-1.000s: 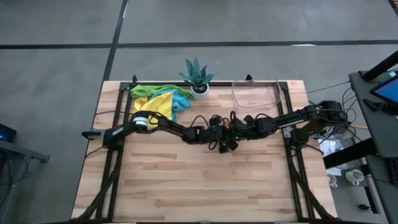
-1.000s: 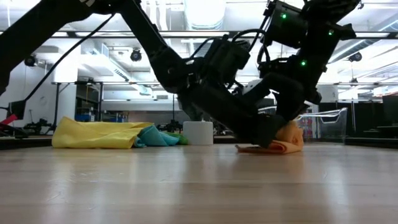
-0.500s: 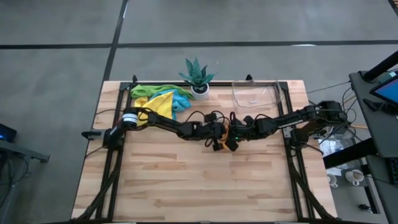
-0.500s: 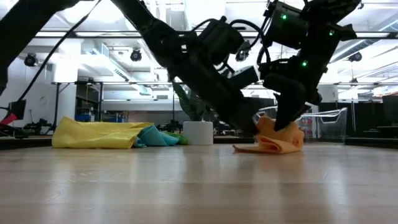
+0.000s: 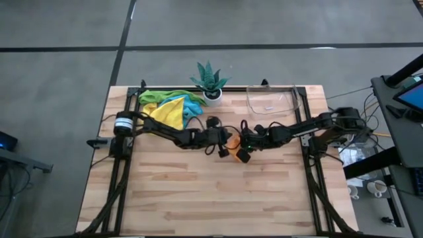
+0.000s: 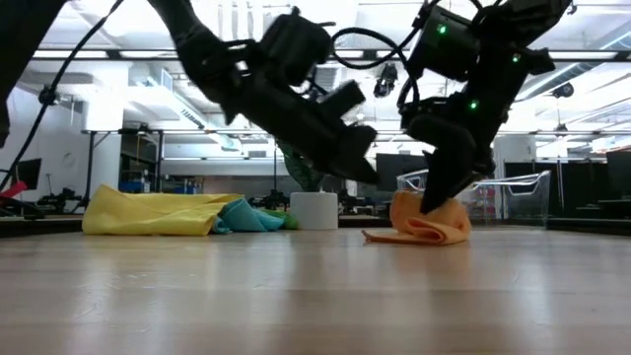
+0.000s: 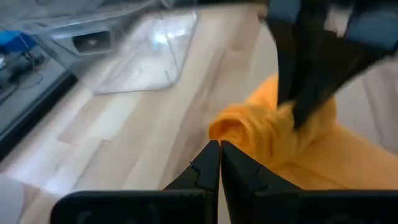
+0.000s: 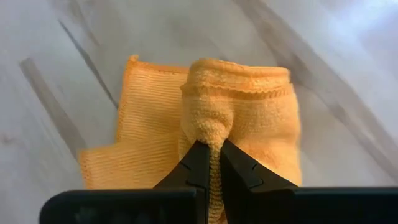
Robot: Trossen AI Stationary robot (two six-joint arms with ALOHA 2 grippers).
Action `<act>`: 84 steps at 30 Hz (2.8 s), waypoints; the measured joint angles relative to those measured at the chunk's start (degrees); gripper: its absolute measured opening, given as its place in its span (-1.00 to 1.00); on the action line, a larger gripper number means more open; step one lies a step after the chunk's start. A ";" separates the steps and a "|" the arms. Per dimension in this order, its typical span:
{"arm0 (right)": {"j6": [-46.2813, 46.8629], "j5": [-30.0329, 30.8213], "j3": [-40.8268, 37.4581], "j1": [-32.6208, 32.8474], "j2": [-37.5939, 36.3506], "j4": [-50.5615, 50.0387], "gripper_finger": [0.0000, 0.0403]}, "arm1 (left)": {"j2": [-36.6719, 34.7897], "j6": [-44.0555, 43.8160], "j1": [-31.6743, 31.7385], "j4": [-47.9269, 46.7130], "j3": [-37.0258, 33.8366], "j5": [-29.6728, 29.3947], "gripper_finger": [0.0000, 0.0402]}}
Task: Roll microfiber towels into tight, uniform cylinder then place into a basket
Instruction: Roll the orange microfiber cloth
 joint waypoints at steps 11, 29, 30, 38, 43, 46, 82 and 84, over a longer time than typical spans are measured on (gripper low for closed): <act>-1.93 -1.84 0.07 0.00 2.50 3.46 -0.94 | 3.26 -2.95 1.46 15.14 -2.26 9.89 -1.00; -3.41 -2.01 -0.02 0.00 1.57 3.26 -0.94 | 12.13 -4.21 1.56 12.02 4.12 12.45 -1.00; -3.41 -1.97 -0.02 0.00 1.55 3.26 -0.94 | 12.11 -4.12 1.48 11.91 4.10 12.43 -1.00; -3.13 -2.66 1.34 0.56 -2.57 0.13 -0.57 | 12.02 -4.02 1.37 8.78 4.03 12.61 -1.00; -2.96 0.23 0.49 2.72 -8.07 -3.29 -0.23 | 12.02 -3.99 1.37 8.73 3.87 12.61 -1.00; -2.43 9.39 -1.60 5.68 -11.32 -2.58 -0.14 | 12.02 -3.99 1.39 8.83 3.81 12.59 -1.00; 6.09 18.41 -18.27 13.51 -5.55 24.59 -0.79 | -0.78 4.60 -0.11 10.54 -0.33 12.83 -1.00; 6.07 18.68 -18.29 13.51 -4.59 25.46 -0.79 | -0.62 4.04 -0.36 9.97 -0.79 12.85 -1.00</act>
